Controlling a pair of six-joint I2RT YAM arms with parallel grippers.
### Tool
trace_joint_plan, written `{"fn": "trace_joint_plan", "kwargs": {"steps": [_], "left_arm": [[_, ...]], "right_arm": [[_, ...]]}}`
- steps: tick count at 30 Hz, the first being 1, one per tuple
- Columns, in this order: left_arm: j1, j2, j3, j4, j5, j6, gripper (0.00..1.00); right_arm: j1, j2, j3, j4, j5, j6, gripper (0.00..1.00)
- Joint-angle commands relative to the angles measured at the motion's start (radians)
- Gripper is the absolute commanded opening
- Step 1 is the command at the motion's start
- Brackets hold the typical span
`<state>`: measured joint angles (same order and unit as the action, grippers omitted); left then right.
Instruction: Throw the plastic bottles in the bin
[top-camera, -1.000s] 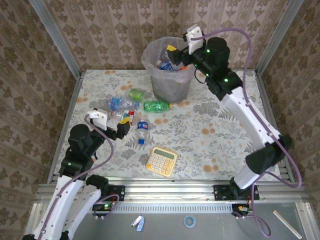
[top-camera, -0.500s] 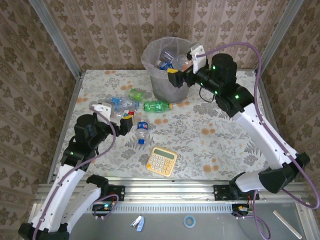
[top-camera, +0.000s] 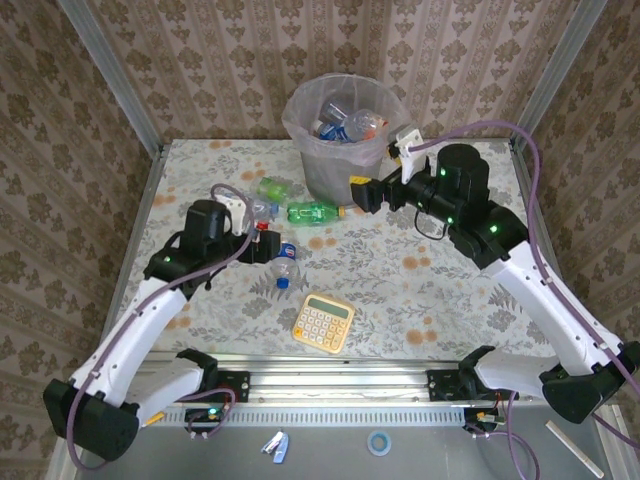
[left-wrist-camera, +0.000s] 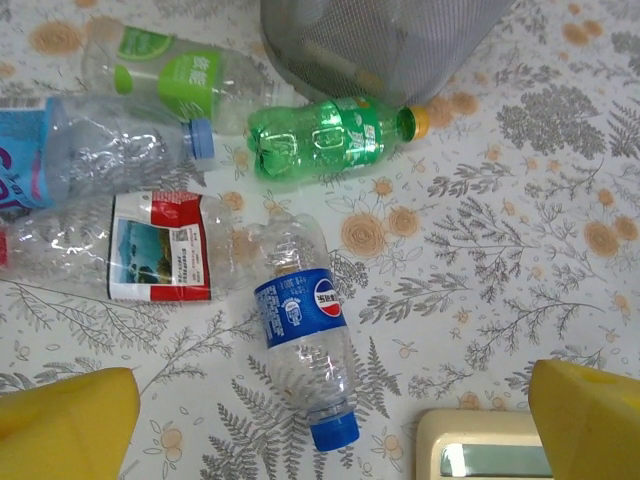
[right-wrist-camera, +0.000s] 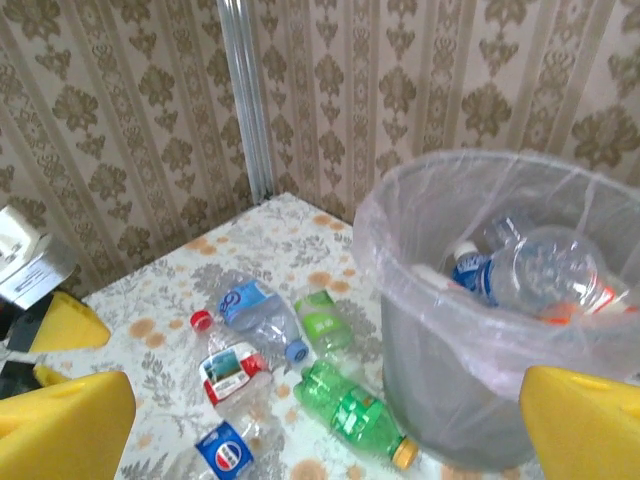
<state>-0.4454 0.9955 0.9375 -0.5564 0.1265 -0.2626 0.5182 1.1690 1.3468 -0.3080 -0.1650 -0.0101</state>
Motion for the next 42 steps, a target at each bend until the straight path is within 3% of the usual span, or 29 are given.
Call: {"fn": "trace_joint_plan", "kwargs": {"steps": [1,12,22,42], "left_arm": [[-0.005,0.052,0.053,-0.061,-0.022,-0.043,1.00],[-0.044,0.363,0.179,-0.067,-0.011,-0.069,0.99],[-0.059,0.634,0.281,-0.056,-0.074,-0.055,0.88],[-0.091,0.851,0.353,-0.039,-0.126,-0.047,0.77]], "right_arm": [[0.012,-0.052,-0.044,-0.019,-0.004,0.030,1.00],[0.049,-0.167,-0.161,-0.059,-0.003,0.070,1.00],[0.060,-0.261,-0.288,-0.083,0.018,0.102,1.00],[0.060,-0.329,-0.407,-0.099,0.025,0.121,1.00]]}}
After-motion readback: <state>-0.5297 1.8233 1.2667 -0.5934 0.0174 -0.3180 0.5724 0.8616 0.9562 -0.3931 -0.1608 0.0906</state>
